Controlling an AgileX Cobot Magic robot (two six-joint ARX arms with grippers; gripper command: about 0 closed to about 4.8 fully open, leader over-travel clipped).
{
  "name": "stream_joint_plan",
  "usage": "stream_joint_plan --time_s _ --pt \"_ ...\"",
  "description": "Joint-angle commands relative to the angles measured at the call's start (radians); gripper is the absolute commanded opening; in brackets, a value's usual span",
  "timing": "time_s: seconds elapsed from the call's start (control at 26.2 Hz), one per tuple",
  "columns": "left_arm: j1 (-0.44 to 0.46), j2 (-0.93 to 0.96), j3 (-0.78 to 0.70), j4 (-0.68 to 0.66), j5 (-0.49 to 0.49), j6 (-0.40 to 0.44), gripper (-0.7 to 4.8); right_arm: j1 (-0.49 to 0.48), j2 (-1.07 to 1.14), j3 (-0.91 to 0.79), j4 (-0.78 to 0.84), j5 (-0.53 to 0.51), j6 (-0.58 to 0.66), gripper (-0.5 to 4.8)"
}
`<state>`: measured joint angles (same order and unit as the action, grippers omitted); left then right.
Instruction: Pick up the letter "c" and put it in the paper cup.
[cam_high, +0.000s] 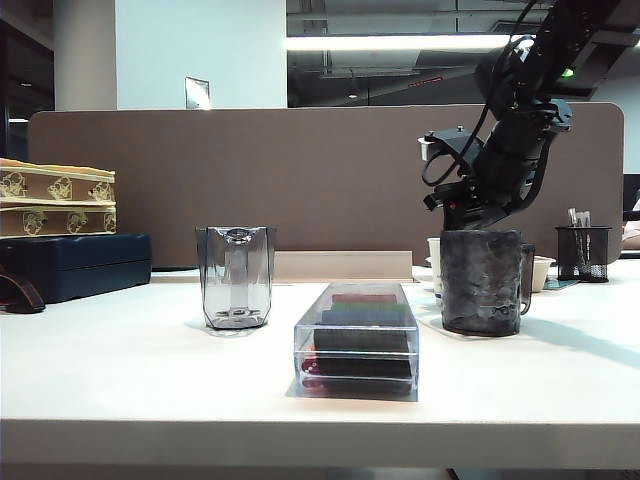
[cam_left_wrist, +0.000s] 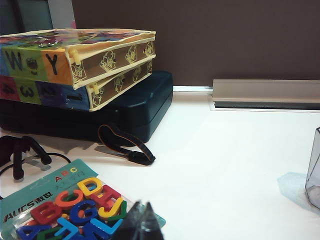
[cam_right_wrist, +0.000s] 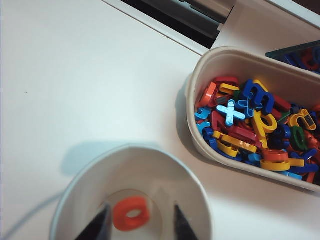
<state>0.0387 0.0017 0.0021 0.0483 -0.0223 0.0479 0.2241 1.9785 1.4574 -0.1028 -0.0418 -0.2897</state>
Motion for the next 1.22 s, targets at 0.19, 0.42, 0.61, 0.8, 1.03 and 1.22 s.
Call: stream_joint_plan --time_s 0.19,0.42,0.61,0.8,1.03,1.22 --pt "0.0 0.0 0.004 0.012 0.0 -0.003 -0.06 0.001 -0.001 0.003 0.006 -0.002 0.001 1.59" --pt "0.0 0.0 0.004 0.012 0.0 -0.003 -0.06 0.001 -0.008 0.004 0.003 -0.001 0.001 1.58" --pt "0.0 0.0 0.004 0.012 0.0 -0.003 -0.06 0.001 -0.066 0.004 -0.014 0.003 0.002 1.57" --pt "0.0 0.0 0.004 0.012 0.0 -0.003 -0.06 0.001 -0.142 0.004 -0.06 0.002 0.002 1.34" --pt "0.0 0.0 0.004 0.012 0.0 -0.003 -0.06 0.001 -0.216 0.004 -0.183 -0.003 0.034 1.04" --pt "0.0 0.0 0.004 0.012 0.0 -0.003 -0.06 0.001 -0.248 0.004 -0.319 -0.014 0.039 1.04"
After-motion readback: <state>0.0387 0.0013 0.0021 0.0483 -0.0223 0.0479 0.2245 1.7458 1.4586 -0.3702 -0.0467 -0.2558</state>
